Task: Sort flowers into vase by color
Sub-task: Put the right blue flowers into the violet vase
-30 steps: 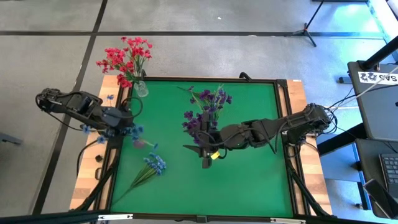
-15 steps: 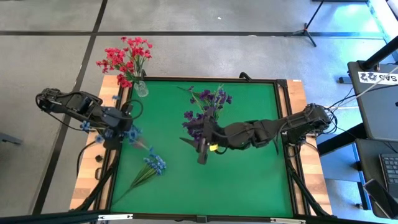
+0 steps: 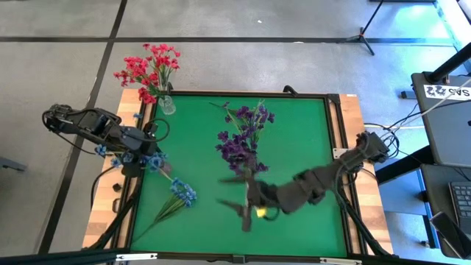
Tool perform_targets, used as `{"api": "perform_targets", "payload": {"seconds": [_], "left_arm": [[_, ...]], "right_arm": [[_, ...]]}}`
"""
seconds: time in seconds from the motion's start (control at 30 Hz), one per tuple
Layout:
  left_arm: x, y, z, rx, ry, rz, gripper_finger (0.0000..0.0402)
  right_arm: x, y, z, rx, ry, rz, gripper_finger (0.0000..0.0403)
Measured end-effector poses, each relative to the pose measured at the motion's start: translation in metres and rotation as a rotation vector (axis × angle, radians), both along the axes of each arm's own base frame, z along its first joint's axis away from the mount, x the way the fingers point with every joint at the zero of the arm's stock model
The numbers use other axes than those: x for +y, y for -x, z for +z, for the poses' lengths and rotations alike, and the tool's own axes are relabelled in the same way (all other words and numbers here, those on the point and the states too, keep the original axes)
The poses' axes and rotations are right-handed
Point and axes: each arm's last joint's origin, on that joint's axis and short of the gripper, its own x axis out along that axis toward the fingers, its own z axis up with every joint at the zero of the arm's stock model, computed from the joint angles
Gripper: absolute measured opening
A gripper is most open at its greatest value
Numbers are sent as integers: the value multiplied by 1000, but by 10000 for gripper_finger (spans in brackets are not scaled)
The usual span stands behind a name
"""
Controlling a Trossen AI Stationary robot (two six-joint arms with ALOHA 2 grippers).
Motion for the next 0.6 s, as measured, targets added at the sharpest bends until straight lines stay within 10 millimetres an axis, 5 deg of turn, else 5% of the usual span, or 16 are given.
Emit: {"api": "perform_targets", "payload": {"seconds": [0.33,0.6], "left_arm": [[1,0,0,-4,11,70,141],[2,1,-1,18,51,181,141]], "right_arm": [[75,30,-67,323,-105,77,230],[97,10,-132,463,-143,33,230]]}}
